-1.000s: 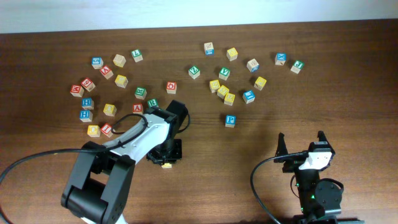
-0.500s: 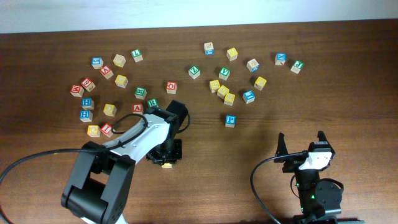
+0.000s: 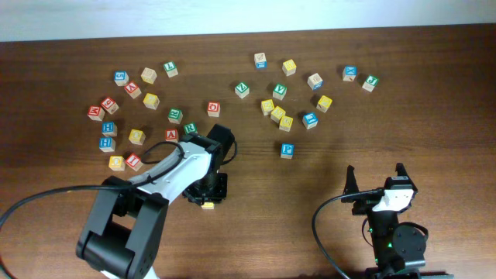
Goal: Spell out CVPR
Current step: 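Lower the C block onto the open table and release it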
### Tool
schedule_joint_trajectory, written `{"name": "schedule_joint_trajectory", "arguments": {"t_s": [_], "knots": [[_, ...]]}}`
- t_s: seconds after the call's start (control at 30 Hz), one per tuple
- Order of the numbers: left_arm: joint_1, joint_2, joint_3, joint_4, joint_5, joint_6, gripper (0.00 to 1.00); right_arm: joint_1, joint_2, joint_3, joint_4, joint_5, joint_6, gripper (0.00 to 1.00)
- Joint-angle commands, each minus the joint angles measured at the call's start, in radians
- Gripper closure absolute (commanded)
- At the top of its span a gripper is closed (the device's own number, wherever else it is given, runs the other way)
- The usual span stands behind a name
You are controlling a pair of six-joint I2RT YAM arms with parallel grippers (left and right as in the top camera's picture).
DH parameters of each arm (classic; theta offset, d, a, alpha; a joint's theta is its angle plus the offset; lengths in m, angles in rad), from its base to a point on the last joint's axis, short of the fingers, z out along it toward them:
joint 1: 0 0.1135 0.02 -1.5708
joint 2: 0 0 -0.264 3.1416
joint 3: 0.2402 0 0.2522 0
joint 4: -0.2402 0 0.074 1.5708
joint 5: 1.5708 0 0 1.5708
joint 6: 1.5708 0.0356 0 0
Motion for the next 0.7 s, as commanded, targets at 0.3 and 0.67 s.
{"name": "schedule_joint_trajectory", "arguments": {"t_s": [0.3,0.67], "knots": [[0.084,-0.006,0.267,-0.159,0.007,0.01,0.55,-0.008,-0.006,-0.005,-0.008,0.011,0.0,0.02],[0.443,-0.006,0.493,-0.129,-0.065,0.008,0.01,-0.008,-0.006,-0.005,-0.008,0.011,0.0,0.02]]}}
